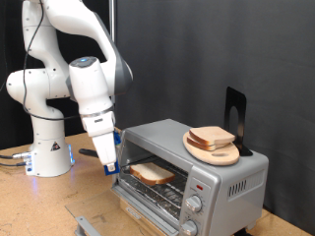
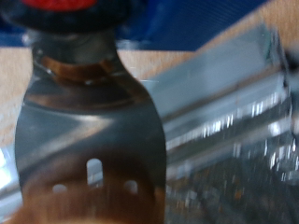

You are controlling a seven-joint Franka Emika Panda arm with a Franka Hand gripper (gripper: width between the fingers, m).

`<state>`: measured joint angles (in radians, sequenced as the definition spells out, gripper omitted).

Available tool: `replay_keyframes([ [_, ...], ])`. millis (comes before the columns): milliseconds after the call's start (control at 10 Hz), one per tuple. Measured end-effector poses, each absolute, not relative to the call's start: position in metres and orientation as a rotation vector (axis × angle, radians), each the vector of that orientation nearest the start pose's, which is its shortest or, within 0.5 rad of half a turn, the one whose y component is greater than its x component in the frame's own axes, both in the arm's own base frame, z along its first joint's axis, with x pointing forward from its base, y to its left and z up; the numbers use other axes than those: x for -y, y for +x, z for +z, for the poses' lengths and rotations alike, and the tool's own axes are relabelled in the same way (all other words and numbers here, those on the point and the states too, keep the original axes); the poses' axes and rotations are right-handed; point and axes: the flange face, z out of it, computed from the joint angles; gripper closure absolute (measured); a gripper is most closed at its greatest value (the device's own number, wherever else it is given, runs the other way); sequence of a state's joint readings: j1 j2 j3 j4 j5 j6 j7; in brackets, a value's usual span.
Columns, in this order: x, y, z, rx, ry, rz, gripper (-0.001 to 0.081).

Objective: Make a piece of toast with the oven

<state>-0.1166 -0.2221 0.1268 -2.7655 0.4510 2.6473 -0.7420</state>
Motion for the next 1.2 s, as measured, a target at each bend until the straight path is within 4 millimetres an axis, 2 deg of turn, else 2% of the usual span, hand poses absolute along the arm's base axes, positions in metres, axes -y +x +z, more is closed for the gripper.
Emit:
replay_keyframes([
  [200,0.031,0.384,0.289,0.555,-2.922,-0.246,0.0441],
  [400,0.042,0.381,0.291,0.533,-2.92,-0.245,0.0441],
  [800,0.041,0.386,0.299,0.477,-2.926,-0.259,0.0441],
  [1200,0.029,0.393,0.305,0.451,-2.932,-0.269,0.0441],
])
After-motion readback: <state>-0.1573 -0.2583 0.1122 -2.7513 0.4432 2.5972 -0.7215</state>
